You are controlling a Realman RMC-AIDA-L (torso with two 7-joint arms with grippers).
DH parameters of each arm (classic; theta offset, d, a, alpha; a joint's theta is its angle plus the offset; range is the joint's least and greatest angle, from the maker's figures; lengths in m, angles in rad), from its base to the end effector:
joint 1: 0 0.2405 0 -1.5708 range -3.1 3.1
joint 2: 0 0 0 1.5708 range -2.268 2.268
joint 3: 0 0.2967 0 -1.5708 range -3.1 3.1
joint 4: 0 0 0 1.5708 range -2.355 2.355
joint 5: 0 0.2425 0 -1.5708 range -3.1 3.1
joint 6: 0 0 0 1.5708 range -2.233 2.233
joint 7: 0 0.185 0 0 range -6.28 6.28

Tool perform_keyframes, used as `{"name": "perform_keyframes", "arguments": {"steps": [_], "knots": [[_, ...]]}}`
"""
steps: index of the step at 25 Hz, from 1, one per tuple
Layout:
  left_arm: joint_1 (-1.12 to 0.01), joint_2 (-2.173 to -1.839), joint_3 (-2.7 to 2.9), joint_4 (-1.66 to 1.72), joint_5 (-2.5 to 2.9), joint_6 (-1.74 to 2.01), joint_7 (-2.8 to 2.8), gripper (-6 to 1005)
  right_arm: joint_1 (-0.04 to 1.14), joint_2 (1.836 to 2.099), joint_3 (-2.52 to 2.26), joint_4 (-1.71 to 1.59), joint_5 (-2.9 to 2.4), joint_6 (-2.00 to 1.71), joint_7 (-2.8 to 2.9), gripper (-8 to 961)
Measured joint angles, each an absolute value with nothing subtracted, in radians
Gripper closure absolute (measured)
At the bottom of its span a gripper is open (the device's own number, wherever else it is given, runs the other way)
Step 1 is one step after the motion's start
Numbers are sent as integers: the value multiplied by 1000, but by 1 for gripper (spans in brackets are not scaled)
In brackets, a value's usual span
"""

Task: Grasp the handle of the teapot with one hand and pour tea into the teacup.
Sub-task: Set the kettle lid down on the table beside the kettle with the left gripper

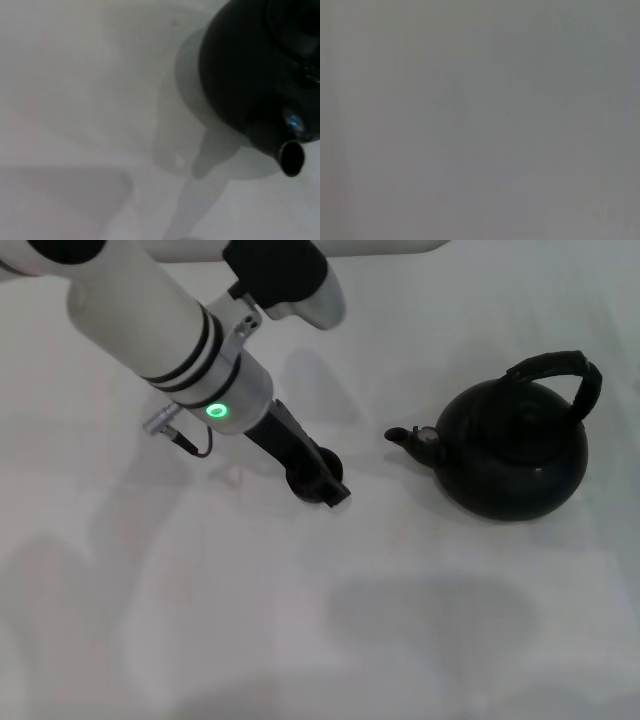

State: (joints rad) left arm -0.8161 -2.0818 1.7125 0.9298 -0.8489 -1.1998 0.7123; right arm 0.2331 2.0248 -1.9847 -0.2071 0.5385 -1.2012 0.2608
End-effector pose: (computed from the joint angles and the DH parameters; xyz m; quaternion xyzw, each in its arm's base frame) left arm -0.1746 0.4190 -0.1737 -0.9623 -0.2118 0.1510 0.0791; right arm 0.4440 0.3382 -0.0116 -0.6496 0.2787 0.2924 0.6440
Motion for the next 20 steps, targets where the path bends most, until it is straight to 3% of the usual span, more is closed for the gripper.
{"name": "perform_keyframes", "arguments": {"steps": [20], "knots": [[-834, -2079, 1767, 911, -827, -1214, 661, 260, 234, 2025, -1985, -207, 539, -1197, 267, 84]]}}
